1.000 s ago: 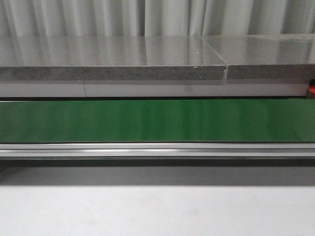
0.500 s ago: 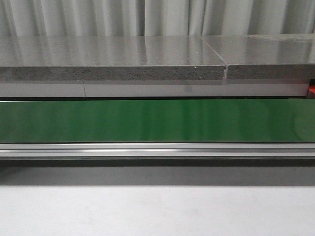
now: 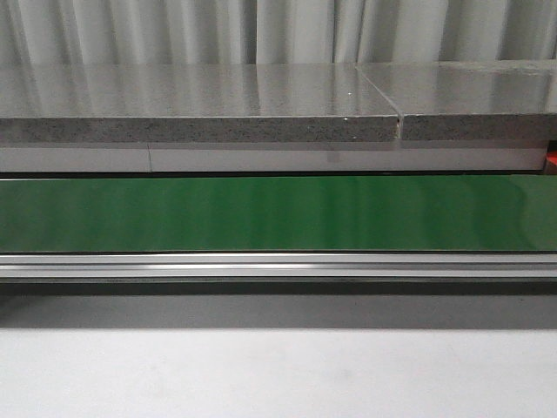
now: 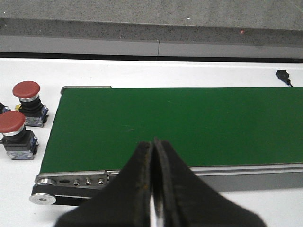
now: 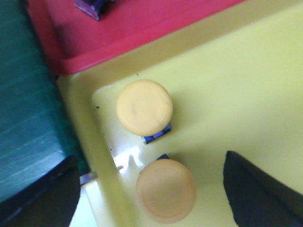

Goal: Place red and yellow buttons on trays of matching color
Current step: 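Raise the right gripper back above the belt end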

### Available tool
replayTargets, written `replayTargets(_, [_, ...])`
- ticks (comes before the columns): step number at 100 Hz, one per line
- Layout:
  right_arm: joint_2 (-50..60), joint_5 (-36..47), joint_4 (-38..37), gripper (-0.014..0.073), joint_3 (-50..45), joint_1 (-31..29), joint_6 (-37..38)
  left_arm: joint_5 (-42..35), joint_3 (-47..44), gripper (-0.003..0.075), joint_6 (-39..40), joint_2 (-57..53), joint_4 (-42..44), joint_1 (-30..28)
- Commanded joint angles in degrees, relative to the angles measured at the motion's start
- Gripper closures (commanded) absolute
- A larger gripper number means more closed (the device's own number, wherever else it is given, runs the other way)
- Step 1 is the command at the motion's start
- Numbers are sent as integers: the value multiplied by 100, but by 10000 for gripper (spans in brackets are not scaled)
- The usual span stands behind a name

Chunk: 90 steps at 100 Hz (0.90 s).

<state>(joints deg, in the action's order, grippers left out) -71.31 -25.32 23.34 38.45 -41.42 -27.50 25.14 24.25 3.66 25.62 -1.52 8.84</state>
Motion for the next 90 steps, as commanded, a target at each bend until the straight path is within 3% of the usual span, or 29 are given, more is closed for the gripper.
replayTargets(1, [441,-3,116,-22,321,30,-38,-459,153,739,3,13,-50,46])
replayTargets(37, [848,-322,180,-20,1243,1499,-38,-459,153,739,3,13,-50,46])
replayTargets(71, [933,-231,192,-10,1370,3240,-43,-459,153,739,3,13,-50,46])
replayTargets(81, [1070,-238,88,94,1370,3612,-43,-459,153,739,3,13,-50,46])
replayTargets(90, [1231,-349,5,262,1370,3795,-48,-459,153,739,3,13,-50,46])
